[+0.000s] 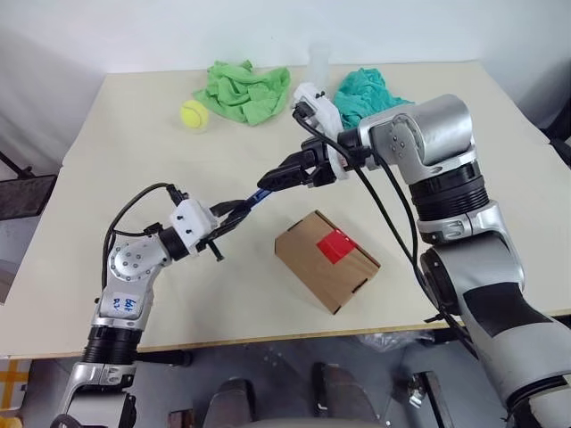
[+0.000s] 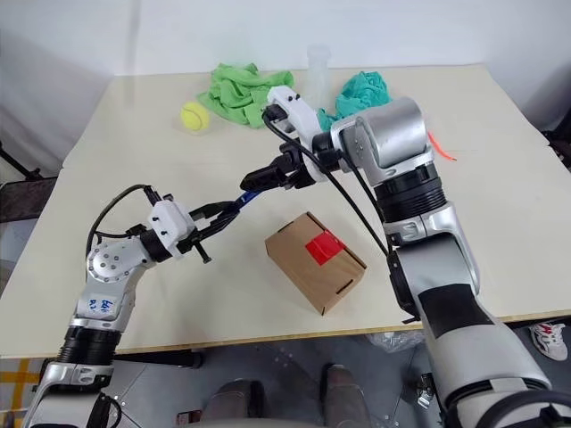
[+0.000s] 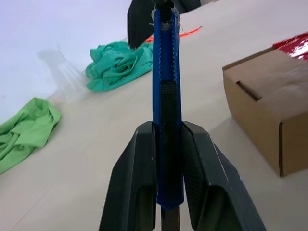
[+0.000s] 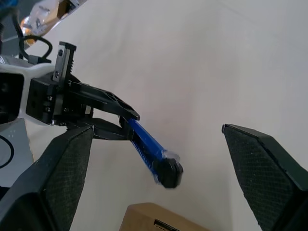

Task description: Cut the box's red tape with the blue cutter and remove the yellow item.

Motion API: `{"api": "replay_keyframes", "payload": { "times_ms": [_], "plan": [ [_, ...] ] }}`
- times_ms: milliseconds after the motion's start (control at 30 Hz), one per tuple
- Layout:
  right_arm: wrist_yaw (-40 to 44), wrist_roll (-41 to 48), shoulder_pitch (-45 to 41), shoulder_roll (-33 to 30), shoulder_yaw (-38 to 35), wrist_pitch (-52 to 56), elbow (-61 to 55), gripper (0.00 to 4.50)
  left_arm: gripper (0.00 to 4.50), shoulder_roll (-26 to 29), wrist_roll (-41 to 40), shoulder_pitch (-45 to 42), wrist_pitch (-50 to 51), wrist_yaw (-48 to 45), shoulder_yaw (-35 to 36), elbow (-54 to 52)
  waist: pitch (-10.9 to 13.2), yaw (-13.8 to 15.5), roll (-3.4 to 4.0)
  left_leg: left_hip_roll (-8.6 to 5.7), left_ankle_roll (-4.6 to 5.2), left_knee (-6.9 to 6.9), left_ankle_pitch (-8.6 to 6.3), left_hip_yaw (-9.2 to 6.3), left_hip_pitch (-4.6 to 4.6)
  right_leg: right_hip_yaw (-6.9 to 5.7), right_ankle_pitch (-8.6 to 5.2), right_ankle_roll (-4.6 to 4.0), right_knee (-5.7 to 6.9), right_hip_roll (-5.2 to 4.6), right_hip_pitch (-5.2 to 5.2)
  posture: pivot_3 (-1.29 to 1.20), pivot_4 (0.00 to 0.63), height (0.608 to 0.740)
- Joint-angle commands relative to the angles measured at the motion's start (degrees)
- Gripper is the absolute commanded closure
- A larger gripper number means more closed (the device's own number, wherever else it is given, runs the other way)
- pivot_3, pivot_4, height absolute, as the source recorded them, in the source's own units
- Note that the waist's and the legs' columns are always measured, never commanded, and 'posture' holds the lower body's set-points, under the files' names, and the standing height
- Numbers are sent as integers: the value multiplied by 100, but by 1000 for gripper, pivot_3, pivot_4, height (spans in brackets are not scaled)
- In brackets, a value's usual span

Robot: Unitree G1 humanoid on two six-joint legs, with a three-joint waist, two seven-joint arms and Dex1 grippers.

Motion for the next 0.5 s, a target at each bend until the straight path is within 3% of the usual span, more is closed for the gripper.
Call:
{"api": "replay_keyframes", "payload": {
  "times_ms": [33, 100, 500],
  "plan": [
    [91, 119, -136, 34, 135, -78, -63, 63, 4024, -10, -40, -49, -136, 9, 26, -58, 0, 2, 0, 0, 0, 0, 0, 0, 0, 0, 0, 0, 0, 0, 0, 0, 150, 740],
    [97, 116, -166, 46, 222, -87, 32, 63, 4024, -35, -45, -37, -139, 32, 23, -69, 0, 6, 0, 0, 0, 0, 0, 0, 0, 0, 0, 0, 0, 0, 0, 0, 150, 740],
    [146, 131, -235, -46, 381, -166, 164, 4032, 4024, -69, -64, 30, -140, 74, 43, -128, 0, 4, 0, 0, -1, 1, 0, 0, -1, 0, 0, 1, 0, 0, -1, 0, 150, 740]
  ]
}}
